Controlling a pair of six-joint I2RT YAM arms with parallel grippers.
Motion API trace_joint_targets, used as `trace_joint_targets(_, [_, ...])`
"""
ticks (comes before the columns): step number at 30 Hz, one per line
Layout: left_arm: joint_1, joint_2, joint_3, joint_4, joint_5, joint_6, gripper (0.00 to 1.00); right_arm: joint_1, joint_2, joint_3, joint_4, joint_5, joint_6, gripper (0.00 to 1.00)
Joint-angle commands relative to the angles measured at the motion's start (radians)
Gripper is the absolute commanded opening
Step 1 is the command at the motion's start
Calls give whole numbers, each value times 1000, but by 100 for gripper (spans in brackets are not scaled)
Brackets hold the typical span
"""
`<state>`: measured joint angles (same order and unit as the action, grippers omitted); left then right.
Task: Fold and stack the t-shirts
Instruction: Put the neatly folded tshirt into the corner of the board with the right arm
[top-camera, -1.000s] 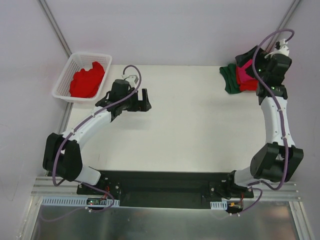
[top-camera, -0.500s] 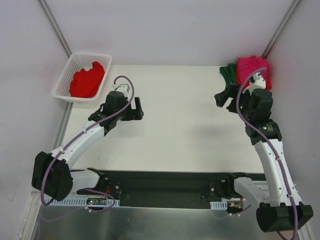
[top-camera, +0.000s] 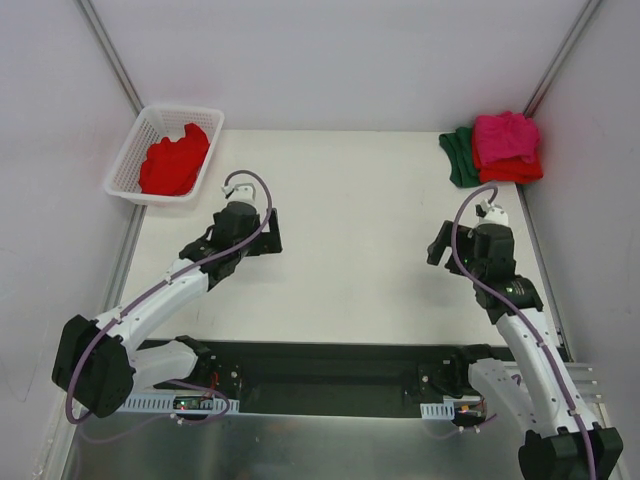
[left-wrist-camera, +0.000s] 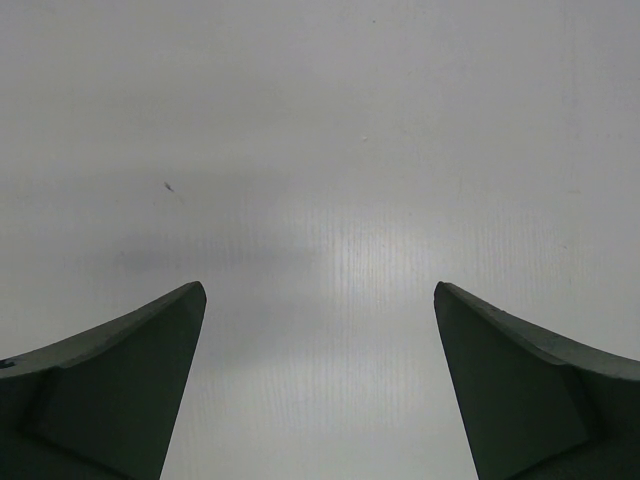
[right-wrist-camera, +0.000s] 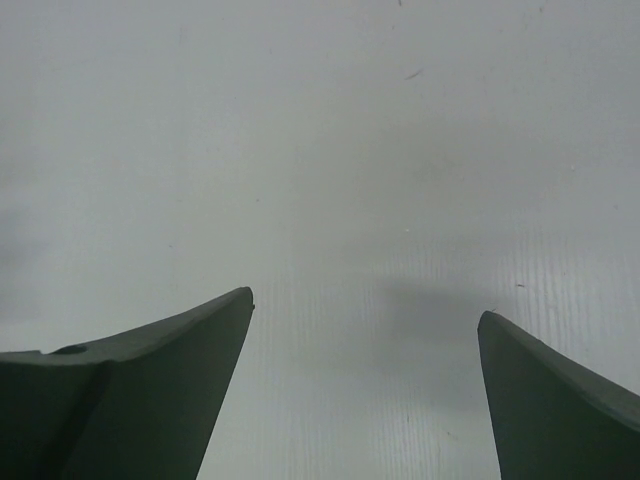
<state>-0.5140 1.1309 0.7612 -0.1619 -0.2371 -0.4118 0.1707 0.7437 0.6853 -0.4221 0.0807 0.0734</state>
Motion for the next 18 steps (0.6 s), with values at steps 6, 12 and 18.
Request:
trace_joint_targets(6, [-37,-43,-57,19,-134,-39,99,47,-18,-41,25,106,-15,96])
trace_joint_targets(12, [-41,-42,-63,27,-176,-18,99,65,5,-78,71,131,-4,96])
trace_joint_targets(18, [-46,-40,-76,36,-208,-5,99,95,20,-104,111,172,-14,96])
